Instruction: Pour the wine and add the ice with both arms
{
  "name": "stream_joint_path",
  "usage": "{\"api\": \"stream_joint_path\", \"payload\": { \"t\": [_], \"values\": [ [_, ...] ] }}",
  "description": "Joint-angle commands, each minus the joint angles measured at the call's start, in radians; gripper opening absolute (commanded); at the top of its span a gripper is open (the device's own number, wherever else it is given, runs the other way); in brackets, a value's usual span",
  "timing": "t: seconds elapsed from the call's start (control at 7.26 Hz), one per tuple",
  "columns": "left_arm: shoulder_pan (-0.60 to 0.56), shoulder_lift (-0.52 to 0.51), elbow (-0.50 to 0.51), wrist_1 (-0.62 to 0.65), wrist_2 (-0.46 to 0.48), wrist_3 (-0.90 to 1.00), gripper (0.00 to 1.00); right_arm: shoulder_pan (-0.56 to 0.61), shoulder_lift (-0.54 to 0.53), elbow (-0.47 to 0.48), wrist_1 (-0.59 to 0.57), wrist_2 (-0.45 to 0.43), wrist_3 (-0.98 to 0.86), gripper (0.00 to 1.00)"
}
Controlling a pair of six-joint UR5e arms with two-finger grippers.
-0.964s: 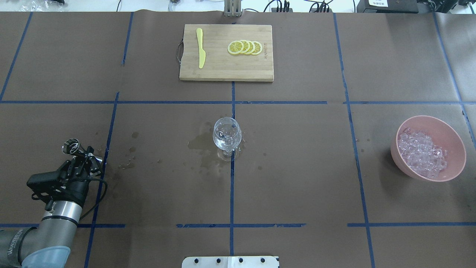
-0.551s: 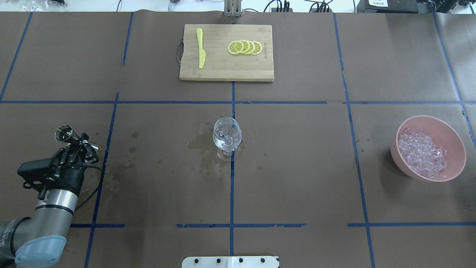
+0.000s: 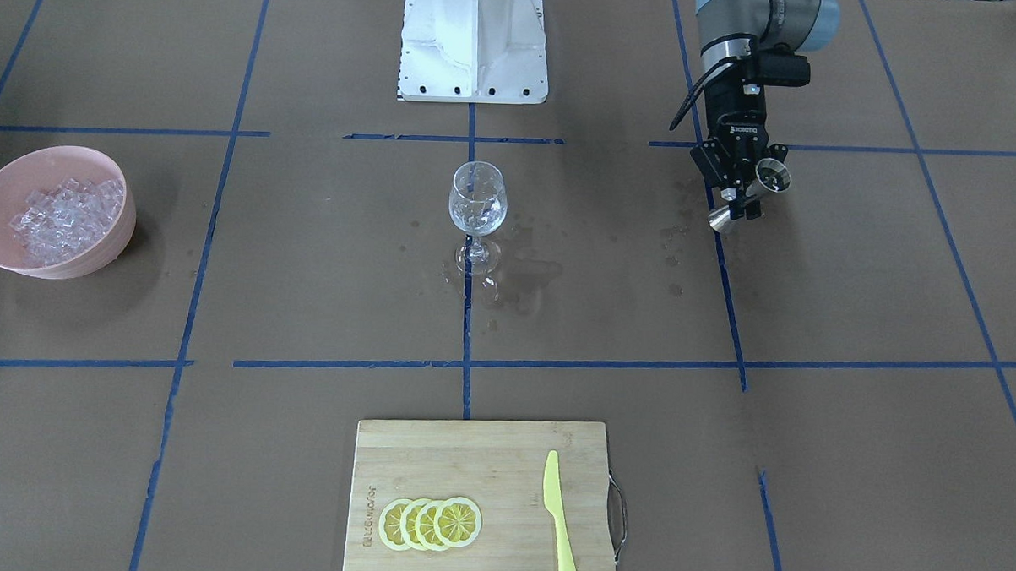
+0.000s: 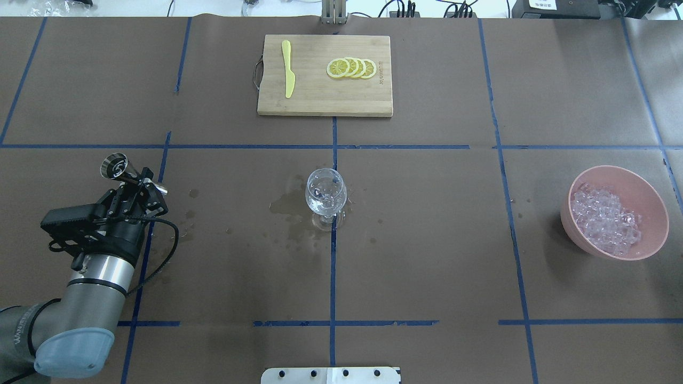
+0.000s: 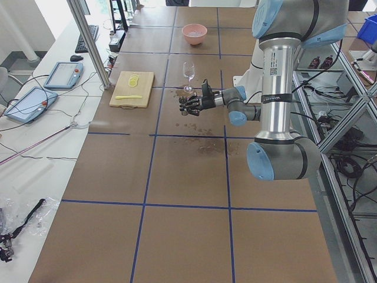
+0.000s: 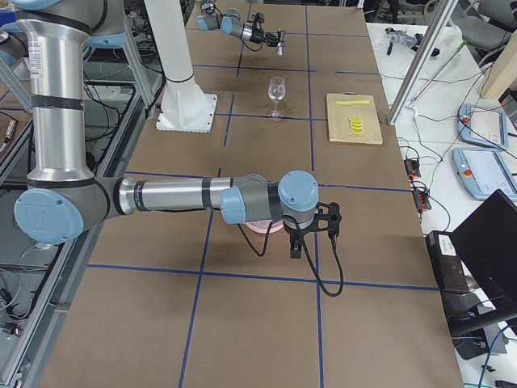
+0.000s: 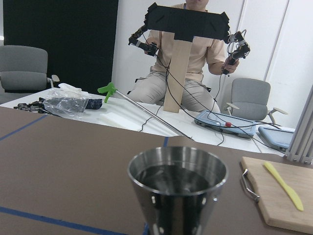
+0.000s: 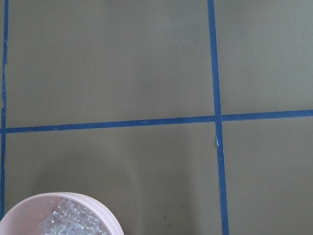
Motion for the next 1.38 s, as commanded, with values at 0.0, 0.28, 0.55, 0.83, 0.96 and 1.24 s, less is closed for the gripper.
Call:
{"api": "stream_joint_path", "payload": {
  "t": [0.0,0.28,0.55,0.83,0.96,1.24],
  "values": [
    [-0.019,-0.090,-0.008,-0.006,0.000,0.190,0.00,0.000,0.002,-0.001,0.000,0.000,0.000,1.00],
    [-0.028,-0.201,-0.004,-0.006,0.000,0.385,0.00,0.000,0.005,0.000,-0.001,0.000,0.001,1.00],
    [-0.025,-0.313,-0.004,-0.005,-0.008,0.476,0.00,0.000,0.008,0.009,0.000,-0.001,0.004,1.00],
    [-0.012,-0.373,0.004,0.003,-0.011,0.571,0.00,-0.011,0.012,0.037,0.000,-0.001,0.015,1.00],
    [-0.010,-0.394,0.005,0.009,-0.055,0.611,0.00,-0.050,0.009,0.085,-0.003,-0.009,0.111,1.00],
    [-0.005,-0.431,0.060,0.015,-0.089,0.672,0.00,-0.156,-0.001,0.213,-0.003,-0.096,0.333,1.00]
  ]
}}
